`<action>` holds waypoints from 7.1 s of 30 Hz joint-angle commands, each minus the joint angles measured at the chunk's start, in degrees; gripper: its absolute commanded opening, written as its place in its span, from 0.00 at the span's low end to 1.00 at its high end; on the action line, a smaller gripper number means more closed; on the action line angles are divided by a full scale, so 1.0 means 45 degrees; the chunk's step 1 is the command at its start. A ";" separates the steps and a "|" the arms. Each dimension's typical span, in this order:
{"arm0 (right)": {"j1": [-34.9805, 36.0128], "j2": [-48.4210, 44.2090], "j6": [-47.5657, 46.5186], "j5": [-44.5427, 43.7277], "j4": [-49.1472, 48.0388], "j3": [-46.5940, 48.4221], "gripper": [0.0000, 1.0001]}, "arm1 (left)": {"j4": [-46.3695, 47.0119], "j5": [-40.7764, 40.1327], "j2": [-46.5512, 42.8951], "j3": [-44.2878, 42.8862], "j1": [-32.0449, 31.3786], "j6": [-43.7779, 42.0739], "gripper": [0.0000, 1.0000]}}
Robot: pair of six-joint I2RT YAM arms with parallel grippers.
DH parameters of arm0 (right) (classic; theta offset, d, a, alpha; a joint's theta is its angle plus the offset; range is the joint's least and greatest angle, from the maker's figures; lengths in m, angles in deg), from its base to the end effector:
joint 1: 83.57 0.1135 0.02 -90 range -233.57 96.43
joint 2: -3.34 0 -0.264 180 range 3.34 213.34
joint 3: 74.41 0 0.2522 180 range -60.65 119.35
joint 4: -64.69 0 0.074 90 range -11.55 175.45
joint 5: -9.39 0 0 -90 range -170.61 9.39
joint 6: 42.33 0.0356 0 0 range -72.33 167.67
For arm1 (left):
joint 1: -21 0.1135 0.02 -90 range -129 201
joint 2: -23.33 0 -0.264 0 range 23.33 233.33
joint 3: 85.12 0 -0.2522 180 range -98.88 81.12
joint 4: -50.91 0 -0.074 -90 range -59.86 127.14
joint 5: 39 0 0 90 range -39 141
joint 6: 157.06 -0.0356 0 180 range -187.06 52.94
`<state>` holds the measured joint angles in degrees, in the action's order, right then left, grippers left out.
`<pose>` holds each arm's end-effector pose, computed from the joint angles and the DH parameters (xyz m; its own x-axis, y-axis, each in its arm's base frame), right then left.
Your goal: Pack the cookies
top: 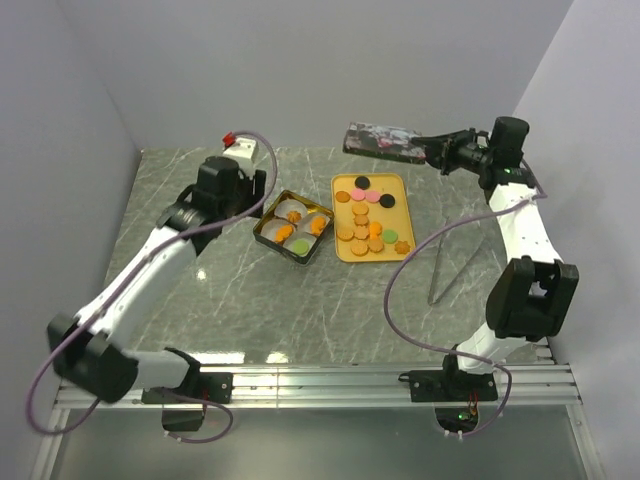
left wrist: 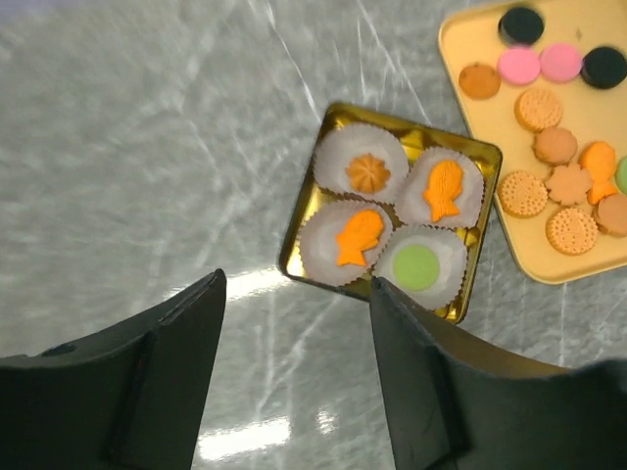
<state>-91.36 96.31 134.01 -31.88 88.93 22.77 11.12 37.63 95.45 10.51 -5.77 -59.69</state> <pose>0.3769 -0.0246 0.3623 -0.6306 0.7507 0.1969 0.2997 0.0015 0.9540 0.2552 -0.1195 0.3680 -0.4421 0.0833 -0.8931 0.2001 0.9797 -0.0077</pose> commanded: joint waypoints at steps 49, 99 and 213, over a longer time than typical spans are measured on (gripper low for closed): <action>-0.1609 -0.2653 -0.6705 -0.0867 0.6322 -0.0745 0.00 | -0.1014 0.3029 0.9191 -0.3472 0.2510 0.2694 0.06; 0.7492 0.6235 -0.3660 -0.4559 -0.6353 0.1815 0.00 | 1.1974 1.3225 0.5887 0.4383 0.7627 0.8322 0.86; 0.7845 0.5942 -0.6766 -0.5224 -0.1567 -0.0432 0.22 | -0.1504 0.6271 1.1454 -0.6145 0.1456 0.4864 0.99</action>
<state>-57.09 124.50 101.08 -59.31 91.40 19.55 9.07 63.97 145.66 -15.28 5.34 -38.22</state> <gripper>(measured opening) 0.219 0.996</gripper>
